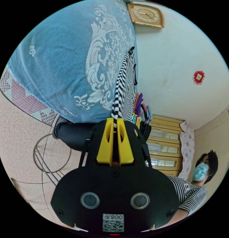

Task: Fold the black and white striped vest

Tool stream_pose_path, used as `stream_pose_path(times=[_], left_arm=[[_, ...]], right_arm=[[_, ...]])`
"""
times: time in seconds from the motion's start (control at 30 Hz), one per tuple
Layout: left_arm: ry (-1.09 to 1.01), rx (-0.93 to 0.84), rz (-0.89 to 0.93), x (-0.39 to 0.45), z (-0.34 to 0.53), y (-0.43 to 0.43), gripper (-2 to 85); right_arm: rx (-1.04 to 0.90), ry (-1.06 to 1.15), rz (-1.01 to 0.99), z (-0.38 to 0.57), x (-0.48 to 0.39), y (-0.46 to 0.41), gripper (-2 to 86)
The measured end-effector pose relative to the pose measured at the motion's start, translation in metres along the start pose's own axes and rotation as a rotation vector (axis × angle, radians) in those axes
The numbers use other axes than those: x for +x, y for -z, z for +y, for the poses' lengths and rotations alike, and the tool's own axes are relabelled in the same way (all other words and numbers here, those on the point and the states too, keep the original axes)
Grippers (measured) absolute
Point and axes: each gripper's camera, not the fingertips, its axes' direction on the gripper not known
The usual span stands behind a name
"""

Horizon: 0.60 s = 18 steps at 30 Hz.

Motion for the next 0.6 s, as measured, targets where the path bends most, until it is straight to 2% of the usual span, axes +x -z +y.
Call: stream_pose_path(times=[0.6], left_arm=[[-0.191,0.061,0.209,0.085,0.078,0.050,2.1]], right_arm=[[-0.021,0.233,-0.054,0.037,-0.062,0.034,0.8]])
